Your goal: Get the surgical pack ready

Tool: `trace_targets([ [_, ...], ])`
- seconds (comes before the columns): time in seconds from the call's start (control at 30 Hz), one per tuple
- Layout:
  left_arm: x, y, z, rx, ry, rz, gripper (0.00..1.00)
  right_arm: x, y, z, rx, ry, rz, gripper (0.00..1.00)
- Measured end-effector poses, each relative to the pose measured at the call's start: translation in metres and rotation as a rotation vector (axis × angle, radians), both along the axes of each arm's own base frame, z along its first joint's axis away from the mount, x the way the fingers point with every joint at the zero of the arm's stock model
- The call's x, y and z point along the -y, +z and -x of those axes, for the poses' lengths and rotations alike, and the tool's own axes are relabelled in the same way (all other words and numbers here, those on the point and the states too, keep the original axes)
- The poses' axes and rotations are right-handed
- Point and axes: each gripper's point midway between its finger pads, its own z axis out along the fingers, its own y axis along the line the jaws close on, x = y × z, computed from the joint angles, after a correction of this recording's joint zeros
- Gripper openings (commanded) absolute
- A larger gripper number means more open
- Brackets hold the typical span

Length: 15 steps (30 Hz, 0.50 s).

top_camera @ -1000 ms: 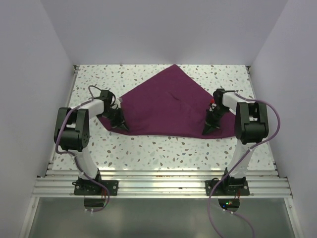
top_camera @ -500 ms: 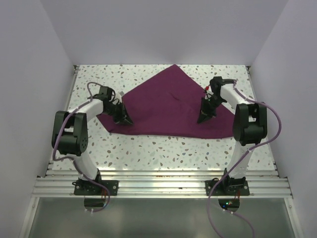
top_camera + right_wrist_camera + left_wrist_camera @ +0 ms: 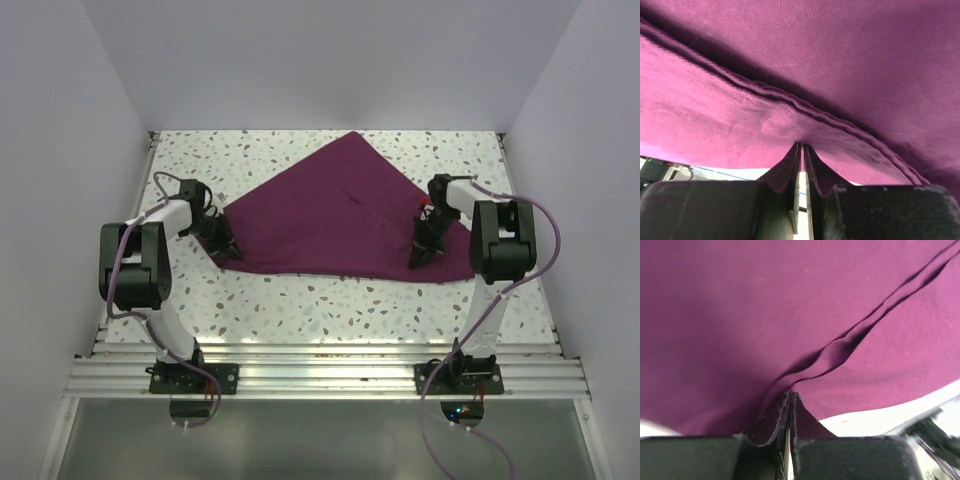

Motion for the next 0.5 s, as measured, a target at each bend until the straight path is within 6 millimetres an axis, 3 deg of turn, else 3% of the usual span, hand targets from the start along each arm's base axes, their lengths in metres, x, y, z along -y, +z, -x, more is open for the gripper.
trace_targets([
  [0.17,-0.019,0.023,-0.002,0.069,0.023,-0.107,0.09,0.005,0.000,-0.002,0.007,0.007,0.029,0.11],
  [0.3,-0.026,0.038,-0.002,0.111,0.035,-0.147,0.06,0.006,0.002,-0.003,0.019,0.011,0.036,0.12],
  [0.4,-0.024,0.035,0.000,0.111,0.033,-0.138,0.06,0.008,0.007,-0.006,0.041,0.013,0.045,0.12],
  [0.5,-0.020,0.021,0.014,0.072,0.030,-0.113,0.04,0.008,0.014,-0.008,0.068,0.013,0.042,0.12],
])
